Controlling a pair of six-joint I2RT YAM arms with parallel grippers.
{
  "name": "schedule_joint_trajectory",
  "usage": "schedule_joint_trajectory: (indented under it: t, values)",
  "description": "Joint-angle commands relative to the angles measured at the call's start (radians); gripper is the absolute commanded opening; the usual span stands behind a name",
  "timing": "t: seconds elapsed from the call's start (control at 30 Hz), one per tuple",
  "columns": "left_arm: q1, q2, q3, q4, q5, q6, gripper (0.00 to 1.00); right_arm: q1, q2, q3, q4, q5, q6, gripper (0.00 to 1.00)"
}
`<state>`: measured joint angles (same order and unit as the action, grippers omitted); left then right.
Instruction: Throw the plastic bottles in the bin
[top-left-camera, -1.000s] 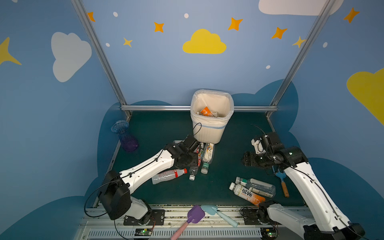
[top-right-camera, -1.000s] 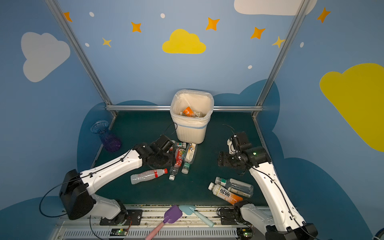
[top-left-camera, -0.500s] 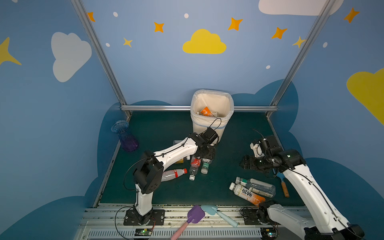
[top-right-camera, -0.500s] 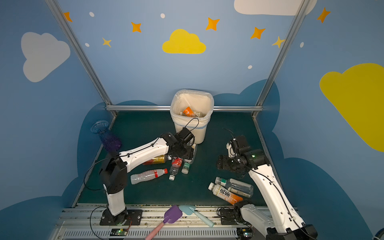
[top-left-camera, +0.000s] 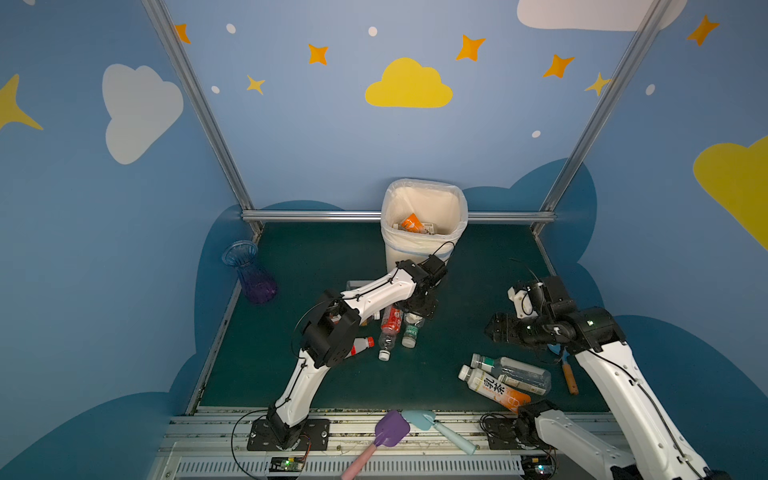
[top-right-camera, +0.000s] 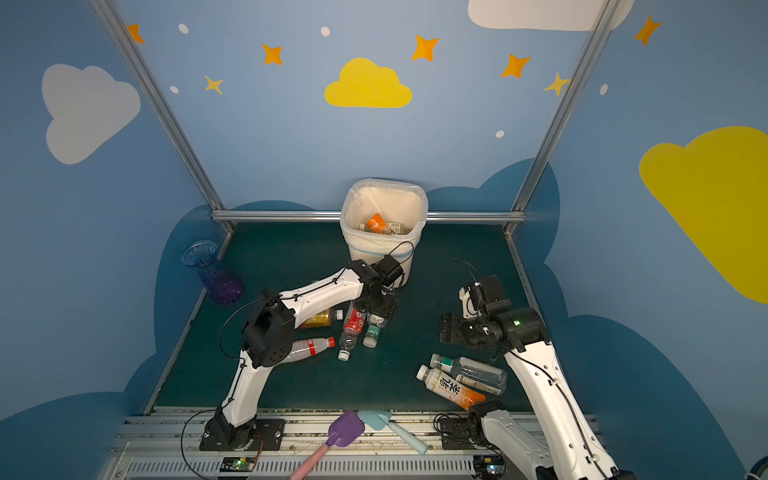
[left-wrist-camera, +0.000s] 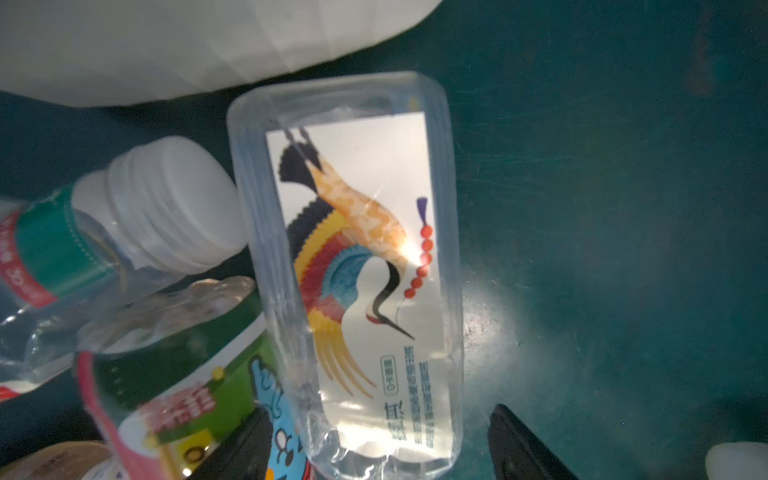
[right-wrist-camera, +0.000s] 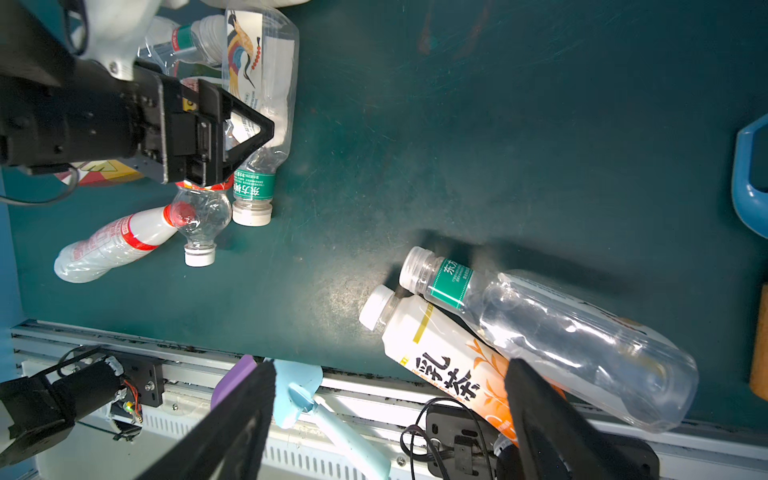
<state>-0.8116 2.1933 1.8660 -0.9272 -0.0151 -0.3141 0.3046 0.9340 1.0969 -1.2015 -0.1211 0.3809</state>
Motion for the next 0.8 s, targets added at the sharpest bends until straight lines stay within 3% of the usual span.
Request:
schedule_joint_trajectory:
  t: [0.0, 0.53, 0.67, 0.77]
  values:
    - [0.003, 0.028, 0.041, -0.035, -0.001, 0.024, 0.83, -0.009, -0.016, -0.002, -0.032, 0.011, -0.004, 0.87]
    - [0.009, 0.13, 0.137, -0.064, -0.007, 0.053, 0.81, -0.025, -0.035, -0.011, -0.046, 0.013, -0.003, 0.87]
    - [0.01, 0.149, 0.145, -0.063, 0.009, 0.059, 0.75, -0.03, -0.044, -0.012, -0.055, 0.017, 0.0, 0.87]
    - [0.009, 0.141, 0.14, -0.059, 0.015, 0.061, 0.62, -0.032, -0.052, -0.008, -0.066, 0.022, 0.001, 0.87]
